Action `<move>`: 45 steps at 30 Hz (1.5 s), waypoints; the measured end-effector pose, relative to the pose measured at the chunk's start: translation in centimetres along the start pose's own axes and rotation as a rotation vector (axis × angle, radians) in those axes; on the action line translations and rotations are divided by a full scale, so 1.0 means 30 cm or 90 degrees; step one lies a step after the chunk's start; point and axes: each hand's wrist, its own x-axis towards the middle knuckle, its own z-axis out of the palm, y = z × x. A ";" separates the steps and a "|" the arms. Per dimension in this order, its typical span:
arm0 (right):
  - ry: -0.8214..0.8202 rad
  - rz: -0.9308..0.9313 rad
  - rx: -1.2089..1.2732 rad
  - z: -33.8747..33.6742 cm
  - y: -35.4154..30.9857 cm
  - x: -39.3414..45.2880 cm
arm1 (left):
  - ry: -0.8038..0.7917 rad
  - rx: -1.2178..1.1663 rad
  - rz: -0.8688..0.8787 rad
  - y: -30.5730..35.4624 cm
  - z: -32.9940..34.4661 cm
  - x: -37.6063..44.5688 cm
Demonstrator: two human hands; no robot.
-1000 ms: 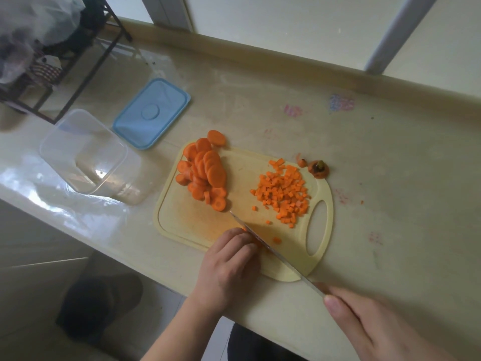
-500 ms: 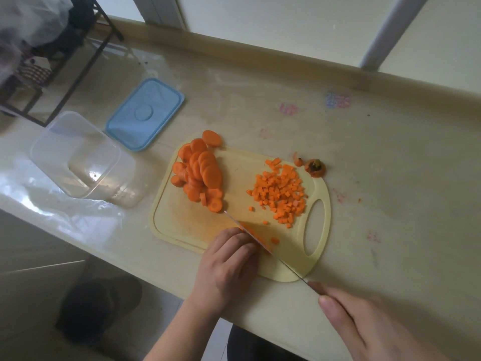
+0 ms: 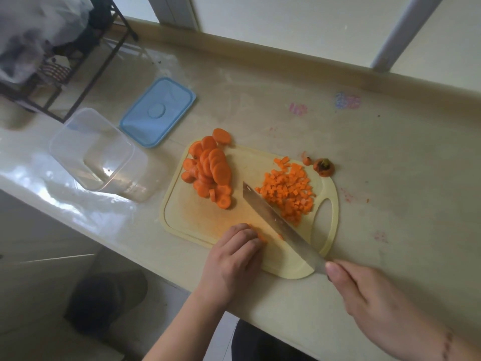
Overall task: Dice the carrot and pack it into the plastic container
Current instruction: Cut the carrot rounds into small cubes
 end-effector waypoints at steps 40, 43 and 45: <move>-0.057 0.012 -0.037 0.023 -0.028 -0.059 | 0.076 0.011 -0.028 0.007 -0.018 -0.068; -0.060 -0.009 -0.047 0.022 -0.011 -0.064 | 0.073 0.007 -0.035 0.009 -0.019 -0.071; -0.061 -0.013 -0.046 0.023 -0.009 -0.063 | 0.078 -0.002 -0.045 0.012 -0.023 -0.073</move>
